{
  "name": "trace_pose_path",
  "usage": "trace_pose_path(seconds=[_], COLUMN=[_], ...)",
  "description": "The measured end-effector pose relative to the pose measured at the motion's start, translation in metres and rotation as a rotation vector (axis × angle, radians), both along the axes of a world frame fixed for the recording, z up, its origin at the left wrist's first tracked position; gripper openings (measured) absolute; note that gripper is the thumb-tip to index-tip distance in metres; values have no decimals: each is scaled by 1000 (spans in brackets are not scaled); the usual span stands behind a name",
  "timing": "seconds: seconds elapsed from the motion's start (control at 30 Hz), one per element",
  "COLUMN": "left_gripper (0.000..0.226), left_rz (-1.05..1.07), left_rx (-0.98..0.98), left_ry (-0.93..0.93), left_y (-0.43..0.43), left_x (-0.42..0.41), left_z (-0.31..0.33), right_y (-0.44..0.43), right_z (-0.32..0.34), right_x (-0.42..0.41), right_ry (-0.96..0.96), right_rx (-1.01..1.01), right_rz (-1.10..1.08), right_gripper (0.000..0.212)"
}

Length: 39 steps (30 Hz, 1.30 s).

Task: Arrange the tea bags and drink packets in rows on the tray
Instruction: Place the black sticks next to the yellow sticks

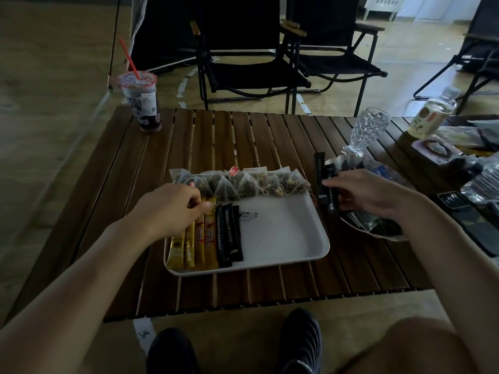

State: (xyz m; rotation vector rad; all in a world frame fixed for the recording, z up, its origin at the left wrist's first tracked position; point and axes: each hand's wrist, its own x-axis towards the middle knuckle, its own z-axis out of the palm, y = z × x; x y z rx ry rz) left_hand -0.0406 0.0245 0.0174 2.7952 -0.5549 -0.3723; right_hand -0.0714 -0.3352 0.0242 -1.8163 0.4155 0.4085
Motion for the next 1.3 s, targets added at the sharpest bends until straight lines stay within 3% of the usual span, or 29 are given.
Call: trace_pose_path(seconds=[0.1, 0.33, 0.93, 1.3], left_gripper=[29, 34, 29, 28], left_rz=[9, 35, 28, 36], left_rx=[2, 14, 9, 0], left_ry=[-1, -10, -33, -11], left_y=[1, 4, 10, 9], left_x=[-1, 1, 8, 7], left_z=[2, 1, -9, -7], right_y=[35, 110, 127, 106], right_z=[6, -11, -26, -3], right_x=[-2, -7, 0, 3], right_ry=[44, 156, 133, 107], right_rx=[36, -206, -349, -72], right_rz=[146, 464, 575, 434], right_gripper=[25, 20, 26, 18])
